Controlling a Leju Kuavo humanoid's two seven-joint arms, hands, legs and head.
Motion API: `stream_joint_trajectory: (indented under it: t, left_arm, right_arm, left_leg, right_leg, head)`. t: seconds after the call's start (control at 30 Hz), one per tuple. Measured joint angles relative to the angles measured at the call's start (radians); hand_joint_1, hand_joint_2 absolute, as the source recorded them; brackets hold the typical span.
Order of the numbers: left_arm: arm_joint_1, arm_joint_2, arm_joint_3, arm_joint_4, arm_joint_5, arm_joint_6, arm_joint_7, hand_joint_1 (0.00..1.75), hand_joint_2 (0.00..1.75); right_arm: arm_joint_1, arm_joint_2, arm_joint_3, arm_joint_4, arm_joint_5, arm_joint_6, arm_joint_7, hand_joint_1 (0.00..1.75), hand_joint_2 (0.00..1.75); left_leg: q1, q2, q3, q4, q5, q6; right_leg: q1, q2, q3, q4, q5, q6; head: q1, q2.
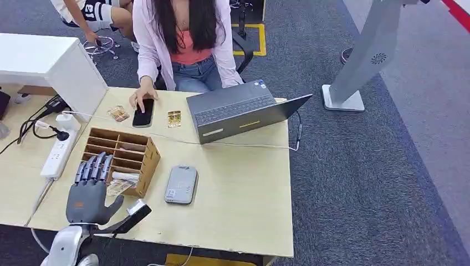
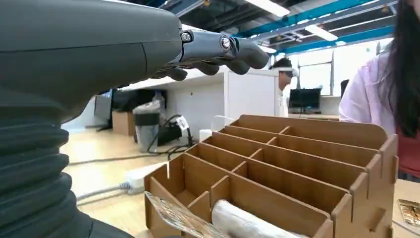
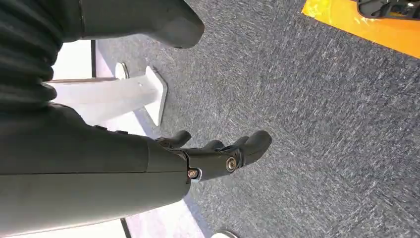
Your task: Pass the card to the sensor for recognition and then transmit it.
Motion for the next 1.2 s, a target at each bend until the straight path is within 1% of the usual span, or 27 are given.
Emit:
stream_joint_trajectory:
  t: [0.67, 1.2]
  left_arm:
    - [-0.009, 0.000, 0.043, 0.032, 0.015, 0.000, 0.012, 0.00, 1.75]
    - [-0.005, -0.005, 0.045, 0.034, 0.019, -0.002, 0.012, 0.00, 1.75]
  right_arm:
    - [0.000, 0.000, 0.001, 0.000, 0.008, 0.011, 0.004, 0.00, 1.75]
    - [0.000, 0.000, 0.002, 0.000, 0.013, 0.014, 0.007, 0.00, 1.75]
  left_leg:
    - [0.000, 0.000, 0.000, 0.000, 0.000, 0.000]
    - [0.000, 0.000, 0.000, 0.000, 0.000, 0.000]
  right_leg:
    - [0.000, 0.000, 0.000, 0.000, 0.000, 0.000]
    - [0.000, 0.000, 0.000, 0.000, 0.000, 0.000]
  head:
    - [0.000, 0.000]
    - [0.000, 0.000]
